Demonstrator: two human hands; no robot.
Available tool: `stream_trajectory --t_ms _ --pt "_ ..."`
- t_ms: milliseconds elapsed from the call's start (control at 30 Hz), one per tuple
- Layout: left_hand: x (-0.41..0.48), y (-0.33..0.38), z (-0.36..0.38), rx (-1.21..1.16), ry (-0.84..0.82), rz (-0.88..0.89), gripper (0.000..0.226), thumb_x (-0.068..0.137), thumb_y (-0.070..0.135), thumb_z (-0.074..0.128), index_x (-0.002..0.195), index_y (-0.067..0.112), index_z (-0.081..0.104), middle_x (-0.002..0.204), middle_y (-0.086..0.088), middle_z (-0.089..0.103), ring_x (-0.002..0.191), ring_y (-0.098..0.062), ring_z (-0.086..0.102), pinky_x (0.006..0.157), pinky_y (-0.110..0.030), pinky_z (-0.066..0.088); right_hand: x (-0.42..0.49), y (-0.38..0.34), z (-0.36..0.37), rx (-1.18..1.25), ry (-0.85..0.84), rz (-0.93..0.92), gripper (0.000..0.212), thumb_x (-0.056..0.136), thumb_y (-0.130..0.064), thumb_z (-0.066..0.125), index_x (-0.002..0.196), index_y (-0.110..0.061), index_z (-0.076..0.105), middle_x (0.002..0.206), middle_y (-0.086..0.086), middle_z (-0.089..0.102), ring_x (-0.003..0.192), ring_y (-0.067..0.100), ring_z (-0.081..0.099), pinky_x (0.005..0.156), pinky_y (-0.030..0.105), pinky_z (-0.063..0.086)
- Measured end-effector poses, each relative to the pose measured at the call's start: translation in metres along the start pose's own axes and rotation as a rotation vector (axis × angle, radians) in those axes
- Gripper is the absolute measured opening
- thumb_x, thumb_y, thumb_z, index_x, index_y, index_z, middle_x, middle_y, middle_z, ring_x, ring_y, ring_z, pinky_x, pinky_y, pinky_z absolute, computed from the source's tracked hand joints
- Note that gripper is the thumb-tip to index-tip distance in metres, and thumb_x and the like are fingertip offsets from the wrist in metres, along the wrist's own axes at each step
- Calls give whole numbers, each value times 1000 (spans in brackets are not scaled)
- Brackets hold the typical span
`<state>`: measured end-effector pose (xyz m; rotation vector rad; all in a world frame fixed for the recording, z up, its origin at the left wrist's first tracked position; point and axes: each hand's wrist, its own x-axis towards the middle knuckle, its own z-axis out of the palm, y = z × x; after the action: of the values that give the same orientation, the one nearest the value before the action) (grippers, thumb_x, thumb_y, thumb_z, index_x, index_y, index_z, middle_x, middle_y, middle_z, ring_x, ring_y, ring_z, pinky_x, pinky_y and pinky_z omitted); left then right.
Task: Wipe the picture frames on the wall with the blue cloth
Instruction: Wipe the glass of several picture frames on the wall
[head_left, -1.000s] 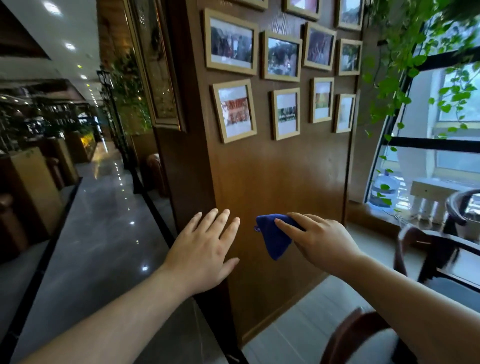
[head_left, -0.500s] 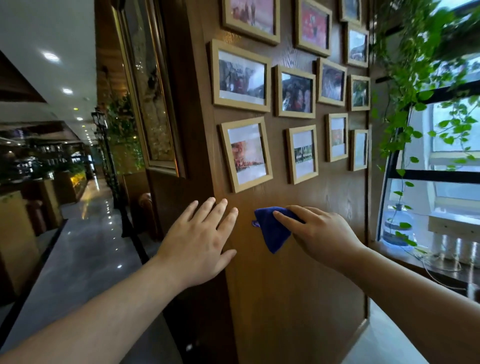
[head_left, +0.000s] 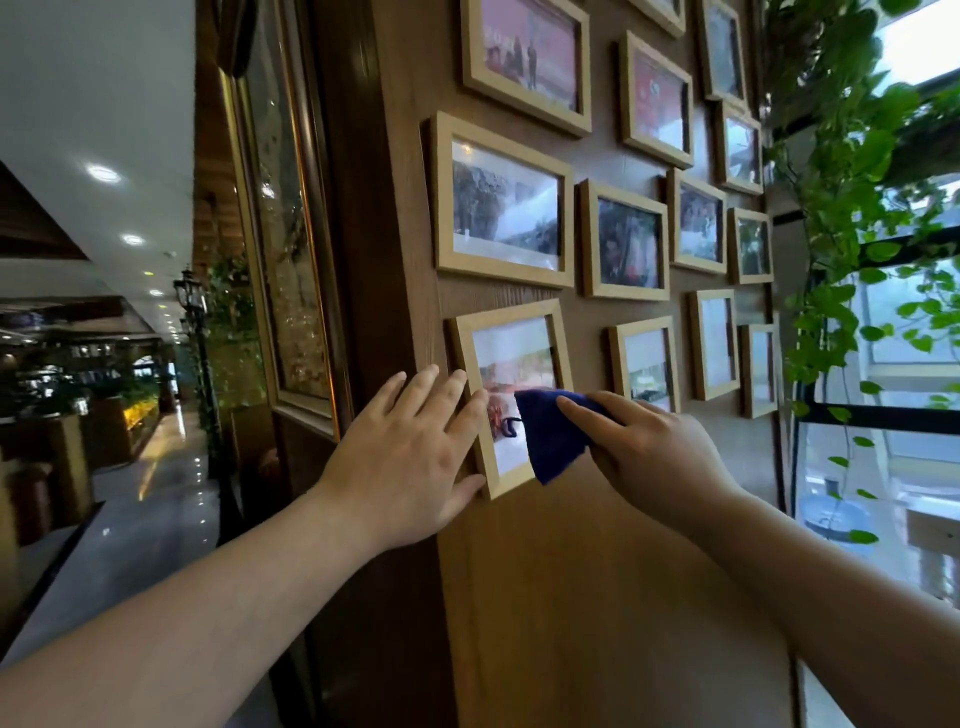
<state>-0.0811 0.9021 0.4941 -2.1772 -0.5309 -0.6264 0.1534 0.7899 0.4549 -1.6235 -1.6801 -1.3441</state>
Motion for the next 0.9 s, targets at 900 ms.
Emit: stream_trajectory --t_ms 900 --pt "205 -107 14 198 216 -397 107 73 85 24 150 10 19 162 -16 14 149 -33 2 119 -55 18 291 114 66 186 560 -26 47 89 -23 55 135 -20 46 138 13 49 116 33 53 81 47 52"
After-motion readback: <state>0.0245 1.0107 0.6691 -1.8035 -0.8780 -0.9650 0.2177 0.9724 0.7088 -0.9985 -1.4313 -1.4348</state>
